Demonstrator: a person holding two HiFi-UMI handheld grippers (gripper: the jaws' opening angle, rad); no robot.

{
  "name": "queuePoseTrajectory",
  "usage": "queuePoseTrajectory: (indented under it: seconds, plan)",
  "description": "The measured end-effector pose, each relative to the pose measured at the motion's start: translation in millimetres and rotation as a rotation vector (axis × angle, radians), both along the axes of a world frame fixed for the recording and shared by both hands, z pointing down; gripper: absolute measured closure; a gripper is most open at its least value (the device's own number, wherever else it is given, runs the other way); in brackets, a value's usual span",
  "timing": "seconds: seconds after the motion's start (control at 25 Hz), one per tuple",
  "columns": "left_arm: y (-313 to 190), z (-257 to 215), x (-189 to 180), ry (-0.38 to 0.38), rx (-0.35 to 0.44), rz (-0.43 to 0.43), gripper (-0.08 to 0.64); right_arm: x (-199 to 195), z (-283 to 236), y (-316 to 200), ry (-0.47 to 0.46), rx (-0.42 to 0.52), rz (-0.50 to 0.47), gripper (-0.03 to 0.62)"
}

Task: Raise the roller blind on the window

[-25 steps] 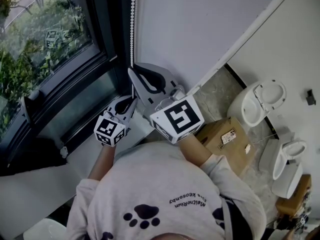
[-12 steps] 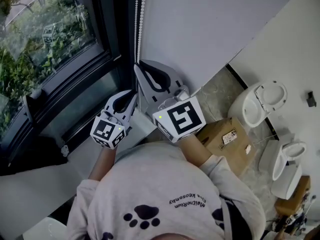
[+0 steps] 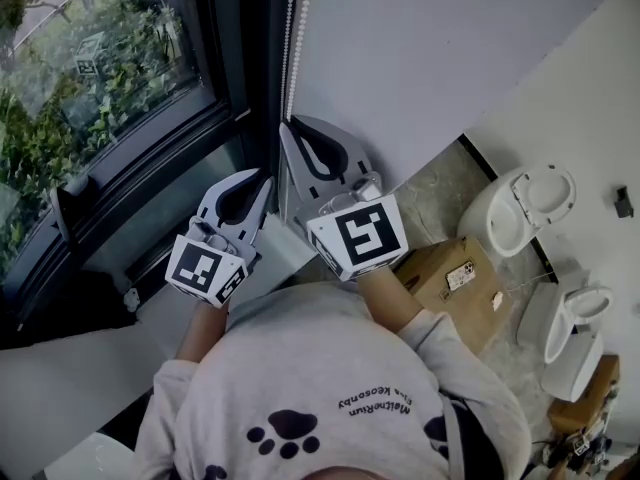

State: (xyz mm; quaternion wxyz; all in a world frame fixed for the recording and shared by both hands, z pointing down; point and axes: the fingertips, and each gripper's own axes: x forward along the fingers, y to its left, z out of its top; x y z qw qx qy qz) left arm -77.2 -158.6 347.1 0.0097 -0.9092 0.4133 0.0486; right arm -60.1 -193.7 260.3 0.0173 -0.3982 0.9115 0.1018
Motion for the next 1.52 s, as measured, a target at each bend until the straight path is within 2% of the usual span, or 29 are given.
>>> queuePoseTrajectory:
  seconds: [0.36, 0.48, 0.6, 0.96, 1.16, 1.52]
  plan:
    - [-1.8, -20.2, -3.8, 0.011, 0.028, -0.035, 0.54, -0.9, 1.0, 0.5, -0.006, 0.009, 0.015, 0.574]
    - [-2.8, -35.3, -6.2, 0.035, 0.046, -0.067, 0.552, -1.3, 13.2, 0.3, 0.012, -0.02, 0.022, 0.575]
    - [-5.0, -43.8, -4.1, 0.004, 0.054, -0.087, 0.554, -2.0, 31.8, 2.6, 0.024, -0.052, 0.032, 0.574]
    - [-5.3, -47.8, 0.6, -0.012, 0.055, -0.111, 0.554, 5.9, 31.2, 10.6, -0.005, -0.022, 0.078, 0.572]
    - [-5.0, -47.9, 0.5, -0.015, 0.049, -0.128, 0.554, 10.4, 30.5, 15.9, -0.002, -0.015, 0.097, 0.528]
    - [1.8, -48.6, 5.1, -0.012, 0.058, -0.141, 0.554, 31.8, 36.6, 22.8, -0.017, -0.041, 0.172, 0.518]
